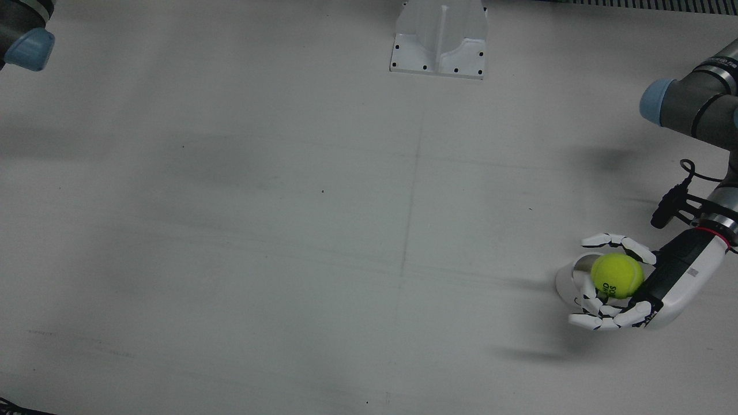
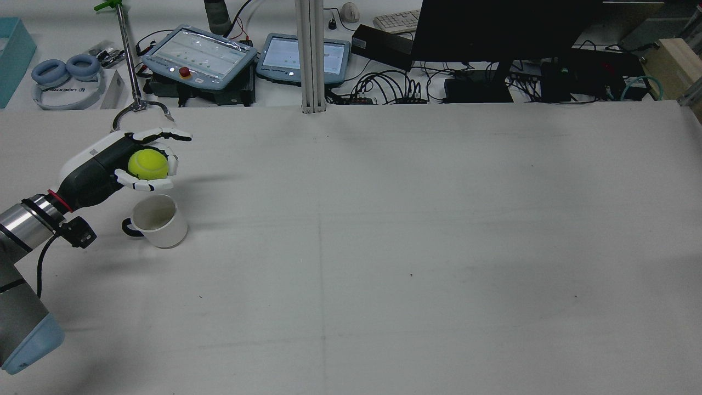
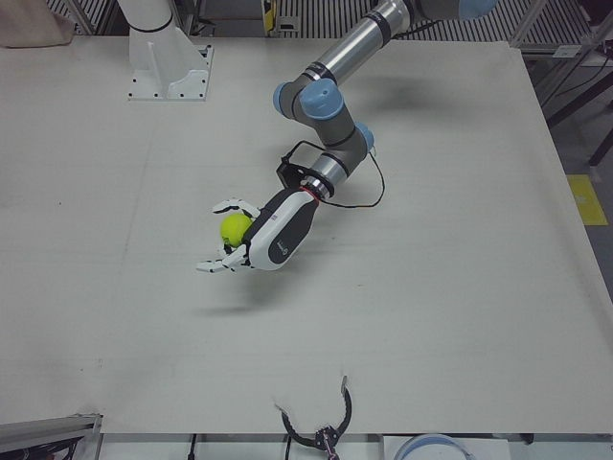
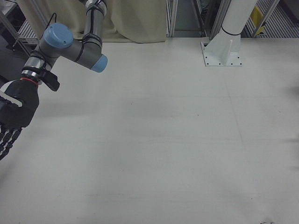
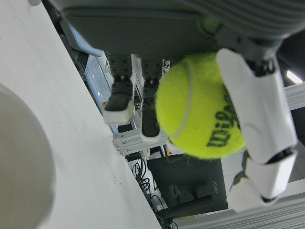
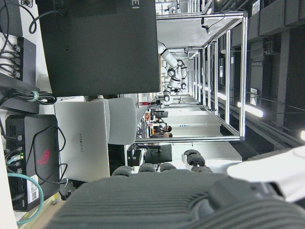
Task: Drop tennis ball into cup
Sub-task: 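Open the left hand fingers to release the ball into the mug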
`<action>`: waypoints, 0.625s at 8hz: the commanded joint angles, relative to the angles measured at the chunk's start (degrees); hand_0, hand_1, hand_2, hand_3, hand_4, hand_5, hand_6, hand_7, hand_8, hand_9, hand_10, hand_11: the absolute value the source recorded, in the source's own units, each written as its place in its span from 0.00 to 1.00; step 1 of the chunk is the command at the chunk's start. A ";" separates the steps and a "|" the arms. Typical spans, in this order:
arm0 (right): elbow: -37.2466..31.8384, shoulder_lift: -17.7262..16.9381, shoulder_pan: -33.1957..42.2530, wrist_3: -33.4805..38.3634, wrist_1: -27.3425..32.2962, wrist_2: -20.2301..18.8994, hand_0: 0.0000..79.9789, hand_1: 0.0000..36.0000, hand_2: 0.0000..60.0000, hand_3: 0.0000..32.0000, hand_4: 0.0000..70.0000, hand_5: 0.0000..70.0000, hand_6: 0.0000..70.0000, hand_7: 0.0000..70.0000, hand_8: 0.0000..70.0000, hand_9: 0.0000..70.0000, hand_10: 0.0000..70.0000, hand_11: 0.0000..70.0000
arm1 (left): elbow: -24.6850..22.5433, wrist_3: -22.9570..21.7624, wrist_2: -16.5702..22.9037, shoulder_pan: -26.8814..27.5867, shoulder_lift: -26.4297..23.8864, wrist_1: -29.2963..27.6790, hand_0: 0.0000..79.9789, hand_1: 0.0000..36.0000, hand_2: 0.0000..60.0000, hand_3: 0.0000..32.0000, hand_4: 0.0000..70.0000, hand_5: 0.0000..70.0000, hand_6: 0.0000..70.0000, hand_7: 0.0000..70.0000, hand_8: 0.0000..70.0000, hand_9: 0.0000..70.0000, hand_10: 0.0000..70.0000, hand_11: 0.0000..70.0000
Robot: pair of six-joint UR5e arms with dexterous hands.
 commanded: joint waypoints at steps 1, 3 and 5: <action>0.00 0.00 0.00 0.00 0.00 0.00 0.00 0.00 0.00 0.00 0.00 0.00 0.00 0.00 0.00 0.00 0.00 0.00 | 1.52 -0.29 -0.36 0.19 3.12 -3.84 0.62 0.47 0.48 0.00 0.29 0.23 0.78 0.60 0.42 0.48 0.37 0.55; 0.00 0.00 0.00 0.00 0.00 0.00 0.00 0.00 0.00 0.00 0.00 0.00 0.00 0.00 0.00 0.00 0.00 0.00 | -0.41 0.14 -0.28 0.02 5.51 -4.48 0.60 0.48 0.52 0.00 0.24 0.18 0.59 0.29 0.26 0.25 0.16 0.26; 0.00 0.00 0.00 0.00 0.00 0.00 0.00 0.00 0.00 0.00 0.00 0.00 0.00 0.00 0.00 0.00 0.00 0.00 | -0.59 0.58 -0.28 0.28 5.51 -4.39 0.60 0.48 0.53 0.00 0.24 0.16 0.47 0.33 0.24 0.25 0.16 0.25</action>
